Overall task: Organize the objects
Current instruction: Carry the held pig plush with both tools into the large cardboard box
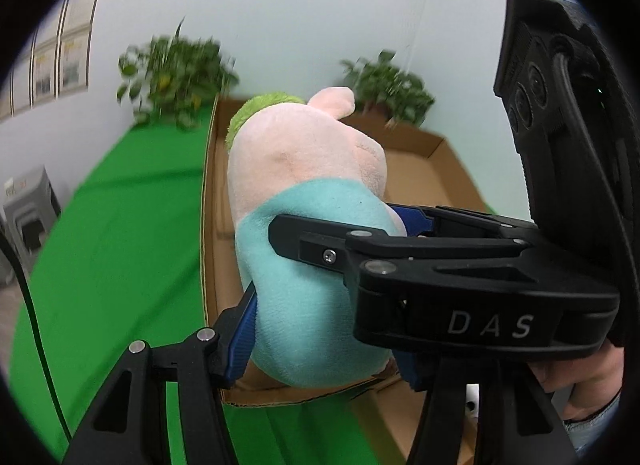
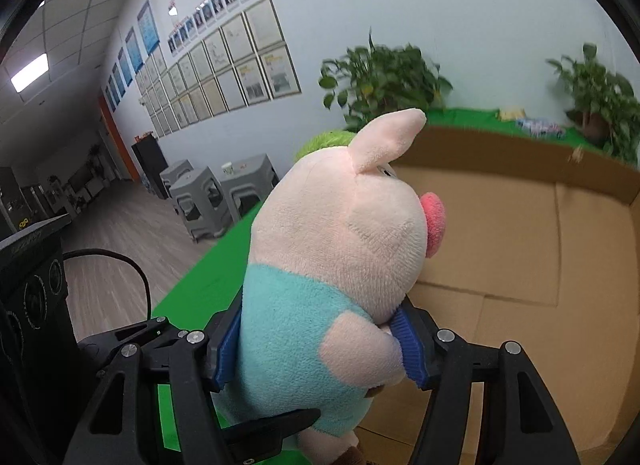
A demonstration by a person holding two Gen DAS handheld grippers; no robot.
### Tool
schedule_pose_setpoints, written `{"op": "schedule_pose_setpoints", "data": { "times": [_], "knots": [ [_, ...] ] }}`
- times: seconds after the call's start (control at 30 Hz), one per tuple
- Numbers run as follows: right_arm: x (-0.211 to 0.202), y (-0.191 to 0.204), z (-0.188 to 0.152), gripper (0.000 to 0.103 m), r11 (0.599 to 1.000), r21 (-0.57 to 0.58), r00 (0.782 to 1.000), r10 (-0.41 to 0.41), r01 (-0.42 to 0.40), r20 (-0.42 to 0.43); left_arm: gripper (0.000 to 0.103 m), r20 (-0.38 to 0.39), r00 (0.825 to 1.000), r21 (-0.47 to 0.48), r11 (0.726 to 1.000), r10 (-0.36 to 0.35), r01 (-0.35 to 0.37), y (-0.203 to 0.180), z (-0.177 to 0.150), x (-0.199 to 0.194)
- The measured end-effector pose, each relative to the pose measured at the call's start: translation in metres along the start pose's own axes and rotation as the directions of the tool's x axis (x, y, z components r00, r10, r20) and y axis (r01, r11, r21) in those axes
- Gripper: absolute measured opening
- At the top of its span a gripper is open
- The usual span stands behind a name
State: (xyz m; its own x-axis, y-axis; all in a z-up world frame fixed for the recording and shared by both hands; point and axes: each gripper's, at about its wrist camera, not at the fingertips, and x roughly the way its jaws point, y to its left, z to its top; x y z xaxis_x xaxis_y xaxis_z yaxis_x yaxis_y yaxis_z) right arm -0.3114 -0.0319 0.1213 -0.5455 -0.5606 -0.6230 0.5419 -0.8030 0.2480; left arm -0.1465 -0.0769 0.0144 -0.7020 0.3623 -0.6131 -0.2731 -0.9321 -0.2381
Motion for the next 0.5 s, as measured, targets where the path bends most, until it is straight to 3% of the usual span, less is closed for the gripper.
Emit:
{"op": "schedule_pose_setpoints", "data": {
  "times": [0.3, 0.5],
  "knots": [
    [0.100, -0.030, -0.033, 0.061, 0.998, 0.056, 0.994, -0.008, 0.014, -0.106, 0.058, -0.111, 0.994, -0.074, 0.997, 0.003, -0.011, 0.016, -0.030, 0.027],
    [0.128, -0.043, -0.057, 0.070, 0.997, 0.079, 0.994, 0.008, 0.001, -0.108, 0.067, -0.106, 0.994, -0.078, 0.996, 0.033, -0.042, 0.010, -0.038, 0.017]
  ]
}}
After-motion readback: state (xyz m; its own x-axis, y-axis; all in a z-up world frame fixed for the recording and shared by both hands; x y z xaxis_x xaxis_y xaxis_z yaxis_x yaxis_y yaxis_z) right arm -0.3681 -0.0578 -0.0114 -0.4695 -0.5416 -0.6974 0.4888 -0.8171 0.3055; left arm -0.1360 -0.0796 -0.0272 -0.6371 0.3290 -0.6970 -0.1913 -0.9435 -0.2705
